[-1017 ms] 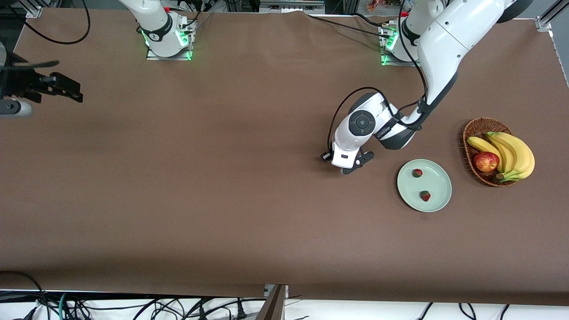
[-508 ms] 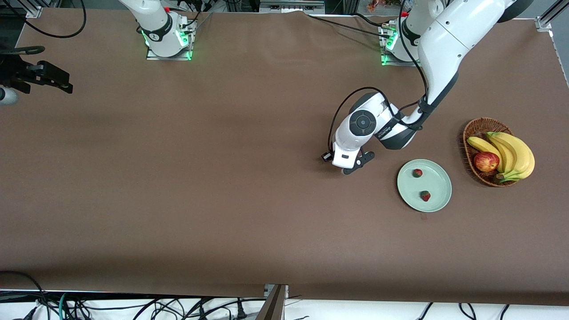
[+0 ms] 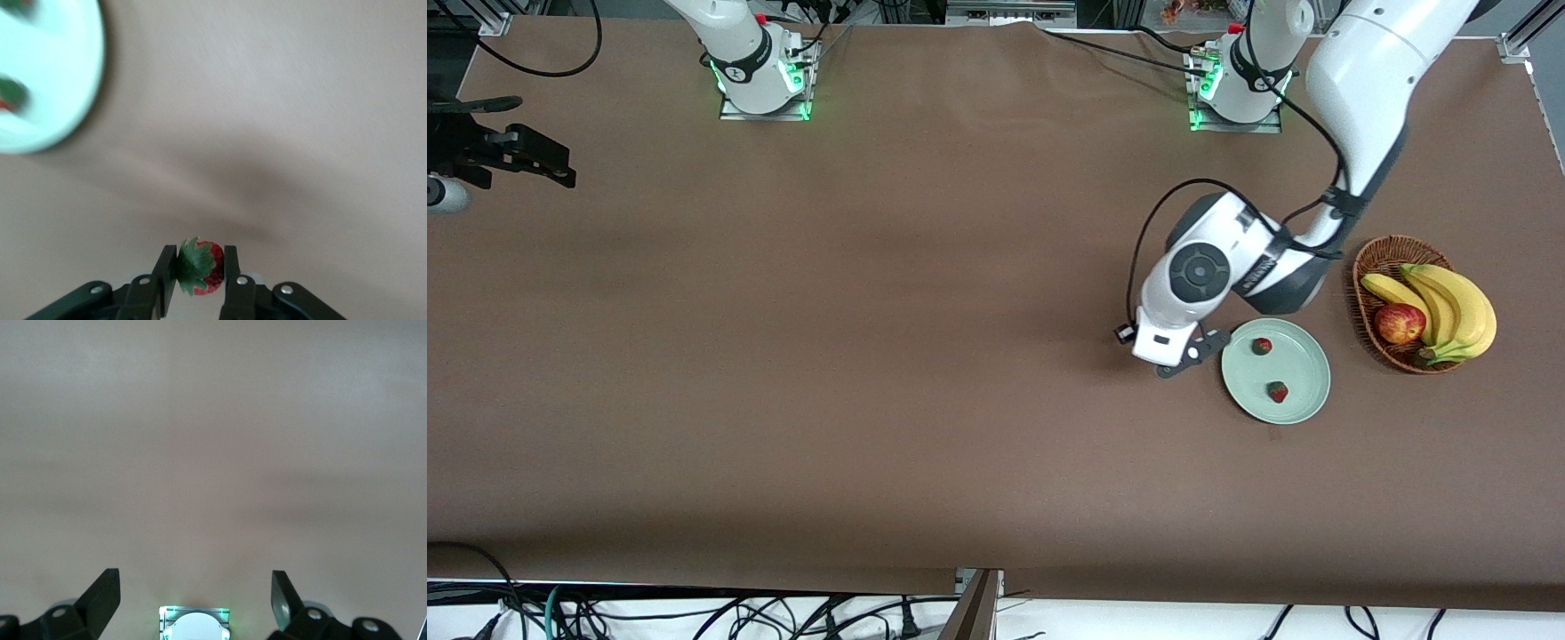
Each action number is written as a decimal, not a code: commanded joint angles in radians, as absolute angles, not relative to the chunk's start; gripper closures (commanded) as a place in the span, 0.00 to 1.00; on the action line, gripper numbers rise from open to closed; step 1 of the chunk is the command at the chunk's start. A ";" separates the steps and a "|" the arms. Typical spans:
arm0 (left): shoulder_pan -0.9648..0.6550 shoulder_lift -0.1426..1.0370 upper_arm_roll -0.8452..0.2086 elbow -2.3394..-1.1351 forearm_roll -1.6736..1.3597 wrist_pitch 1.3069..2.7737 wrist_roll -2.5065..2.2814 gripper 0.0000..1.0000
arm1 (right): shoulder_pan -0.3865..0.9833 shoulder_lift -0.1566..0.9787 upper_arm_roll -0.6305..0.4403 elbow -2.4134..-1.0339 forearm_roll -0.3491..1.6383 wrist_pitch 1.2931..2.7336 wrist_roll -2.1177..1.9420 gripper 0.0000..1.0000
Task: Collect all strawberries into plate
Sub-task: 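Carry the strawberry over the plate and open the left gripper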
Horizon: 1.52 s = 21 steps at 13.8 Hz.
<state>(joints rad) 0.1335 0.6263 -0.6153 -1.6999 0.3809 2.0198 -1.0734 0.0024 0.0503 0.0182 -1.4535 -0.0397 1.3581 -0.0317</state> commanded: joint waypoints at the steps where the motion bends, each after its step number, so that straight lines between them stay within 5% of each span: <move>1: 0.233 0.629 -0.621 -1.686 0.399 1.962 -0.817 0.92 | -0.002 0.058 0.021 -1.447 -0.049 1.353 -0.046 0.00; 7: 0.408 0.656 -0.615 -1.694 0.400 1.967 -0.405 0.90 | -0.002 0.061 0.021 -1.445 -0.046 1.356 -0.046 0.00; 9: 0.408 0.657 -0.614 -1.694 0.400 1.968 -0.394 0.82 | -0.002 0.061 0.021 -1.445 -0.048 1.355 -0.048 0.00; 11: 0.411 0.657 -0.615 -1.687 0.400 1.964 -0.394 0.00 | -0.002 0.061 0.021 -1.445 -0.048 1.359 -0.048 0.00; 18: 0.403 0.577 -0.650 -1.660 0.396 1.911 -0.399 0.00 | -0.002 0.063 0.021 -1.445 -0.048 1.364 -0.048 0.00; 21: 0.397 0.566 -0.710 -1.528 0.396 1.722 -0.399 0.00 | -0.002 0.067 0.021 -1.443 -0.049 1.371 -0.049 0.00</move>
